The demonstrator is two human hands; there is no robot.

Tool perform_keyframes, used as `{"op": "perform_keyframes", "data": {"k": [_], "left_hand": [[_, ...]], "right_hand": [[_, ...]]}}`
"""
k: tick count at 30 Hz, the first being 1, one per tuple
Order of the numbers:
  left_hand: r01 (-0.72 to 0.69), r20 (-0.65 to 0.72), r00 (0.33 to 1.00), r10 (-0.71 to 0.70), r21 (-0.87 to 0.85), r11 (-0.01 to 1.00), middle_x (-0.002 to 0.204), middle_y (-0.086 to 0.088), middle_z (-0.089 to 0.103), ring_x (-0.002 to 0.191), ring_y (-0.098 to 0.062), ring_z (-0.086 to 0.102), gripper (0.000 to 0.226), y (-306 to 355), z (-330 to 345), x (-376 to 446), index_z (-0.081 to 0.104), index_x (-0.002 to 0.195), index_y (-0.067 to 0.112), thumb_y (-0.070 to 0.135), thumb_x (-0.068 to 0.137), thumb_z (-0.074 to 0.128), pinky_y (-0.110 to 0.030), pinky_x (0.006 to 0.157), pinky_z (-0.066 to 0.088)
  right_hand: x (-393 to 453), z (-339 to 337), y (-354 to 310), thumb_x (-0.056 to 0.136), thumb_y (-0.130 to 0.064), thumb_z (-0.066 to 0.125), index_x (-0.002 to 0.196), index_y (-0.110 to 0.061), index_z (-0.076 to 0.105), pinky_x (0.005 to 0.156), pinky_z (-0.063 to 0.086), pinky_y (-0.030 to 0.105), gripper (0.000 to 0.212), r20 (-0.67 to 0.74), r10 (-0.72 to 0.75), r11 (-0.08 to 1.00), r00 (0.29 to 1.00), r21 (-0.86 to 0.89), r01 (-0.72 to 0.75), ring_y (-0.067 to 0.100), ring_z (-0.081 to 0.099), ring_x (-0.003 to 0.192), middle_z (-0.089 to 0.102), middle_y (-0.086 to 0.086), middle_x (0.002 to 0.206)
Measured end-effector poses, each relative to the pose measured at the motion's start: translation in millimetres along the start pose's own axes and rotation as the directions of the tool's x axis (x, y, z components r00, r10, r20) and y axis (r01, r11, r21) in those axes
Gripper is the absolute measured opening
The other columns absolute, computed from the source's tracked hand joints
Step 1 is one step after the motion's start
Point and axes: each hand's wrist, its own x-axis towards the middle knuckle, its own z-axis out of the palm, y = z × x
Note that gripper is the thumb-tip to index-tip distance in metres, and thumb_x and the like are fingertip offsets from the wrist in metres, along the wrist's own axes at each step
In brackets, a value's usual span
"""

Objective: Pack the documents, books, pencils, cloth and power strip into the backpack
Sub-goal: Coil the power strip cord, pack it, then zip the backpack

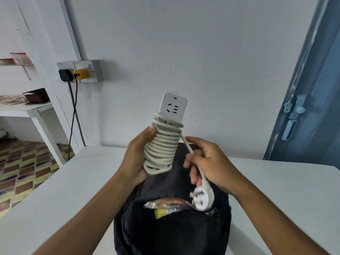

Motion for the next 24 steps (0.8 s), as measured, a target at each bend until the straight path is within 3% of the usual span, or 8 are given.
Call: {"op": "perform_keyframes", "data": {"k": [3, 6, 8, 11, 14, 17, 20, 24], "left_hand": [[-0.129, -0.162, 0.963, 0.216, 0.425, 0.896, 0.096, -0.011, 0.071, 0.086, -0.024, 0.068, 0.036, 4.4, -7.0, 3.6, 0.067, 0.111, 0.006, 0.029, 0.083, 0.068, -0.035, 0.074, 0.055], [-0.144, -0.051, 0.942, 0.331, 0.831, 0.537, 0.098, 0.000, 0.072, 0.090, -0.018, 0.068, 0.047, -2.4, -15.0, 2.1, 0.070, 0.113, 0.021, 0.044, 0.072, 0.075, -0.034, 0.075, 0.056], [-0.140, 0.035, 0.955, 0.296, 0.928, 0.344, 0.097, 0.006, 0.068, 0.091, -0.014, 0.064, 0.055, -4.2, -18.6, 0.7, 0.068, 0.117, 0.029, 0.055, 0.069, 0.072, -0.036, 0.076, 0.055], [-0.135, 0.096, 0.974, 0.206, 0.973, 0.188, 0.095, 0.011, 0.064, 0.087, -0.006, 0.059, 0.061, 6.0, -14.3, 0.8, 0.064, 0.121, 0.034, 0.066, 0.069, 0.063, -0.030, 0.072, 0.054], [-0.128, 0.122, 0.987, 0.107, 0.991, 0.043, 0.089, 0.016, 0.060, 0.084, -0.002, 0.056, 0.062, 15.7, -5.0, -0.7, 0.063, 0.121, 0.037, 0.070, 0.068, 0.059, -0.021, 0.072, 0.048], [-0.054, 0.058, 0.997, -0.056, 0.996, 0.068, 0.094, 0.017, 0.064, 0.087, -0.002, 0.060, 0.049, 15.7, 2.2, -3.4, 0.065, 0.117, 0.038, 0.058, 0.072, 0.068, -0.025, 0.079, 0.051], [-0.012, 0.033, 0.989, -0.141, 0.989, 0.145, 0.097, 0.015, 0.070, 0.088, 0.000, 0.063, 0.045, 13.7, 0.8, -7.5, 0.066, 0.114, 0.040, 0.056, 0.071, 0.068, -0.030, 0.082, 0.054], [0.038, 0.061, 0.938, -0.341, 0.960, 0.277, 0.101, 0.013, 0.072, 0.094, -0.003, 0.066, 0.034, 10.1, 0.1, -11.7, 0.068, 0.114, 0.038, 0.043, 0.081, 0.071, -0.031, 0.088, 0.053]], "right_hand": [[-8.9, 3.8, 4.3, 0.093, -0.005, 0.055, 0.125, -0.025, 0.047, 0.055, 0.051, 0.027, 0.038, -0.005, 0.056, 0.998, 0.998, -0.005, -0.056, 0.012, 0.061, 0.059, 0.070, 0.005, 0.075], [-11.8, 6.5, 1.9, 0.092, -0.002, 0.054, 0.098, -0.012, 0.063, 0.038, 0.043, 0.024, 0.015, 0.022, 0.085, 0.992, 0.996, 0.087, -0.087, 0.017, 0.059, 0.053, 0.065, 0.010, 0.071], [-10.8, 0.0, 3.3, 0.091, 0.000, 0.052, 0.083, -0.006, 0.067, 0.037, 0.040, 0.022, 0.018, 0.025, 0.130, 0.978, 0.991, 0.159, -0.133, 0.020, 0.055, 0.048, 0.061, 0.012, 0.067], [-9.3, -12.5, 5.9, 0.088, -0.001, 0.049, 0.079, 0.001, 0.066, 0.036, 0.037, 0.021, 0.019, 0.088, 0.202, 0.880, 0.975, 0.421, -0.220, 0.020, 0.048, 0.040, 0.054, 0.017, 0.064], [-8.6, -17.3, 7.0, 0.082, -0.023, 0.048, 0.083, 0.004, 0.066, 0.035, 0.041, 0.024, 0.033, 0.167, 0.192, 0.796, 0.967, 0.550, -0.253, 0.021, 0.052, 0.040, 0.057, 0.019, 0.064], [-7.8, -18.3, 6.0, 0.080, -0.027, 0.041, 0.093, 0.008, 0.067, 0.039, 0.048, 0.026, 0.045, 0.208, 0.172, 0.745, 0.963, 0.612, -0.265, 0.027, 0.061, 0.047, 0.062, 0.023, 0.066], [-9.9, -14.8, 9.8, 0.088, -0.008, 0.044, 0.102, 0.011, 0.061, 0.042, 0.050, 0.026, 0.029, 0.191, 0.155, 0.828, 0.969, 0.509, -0.233, 0.030, 0.067, 0.054, 0.064, 0.024, 0.070], [-8.8, -12.2, 11.6, 0.087, -0.016, 0.066, 0.081, -0.005, 0.070, 0.044, 0.043, 0.024, 0.013, -0.033, -0.018, 0.989, 0.999, -0.147, 0.013, 0.012, 0.057, 0.046, 0.064, 0.009, 0.059]]}}
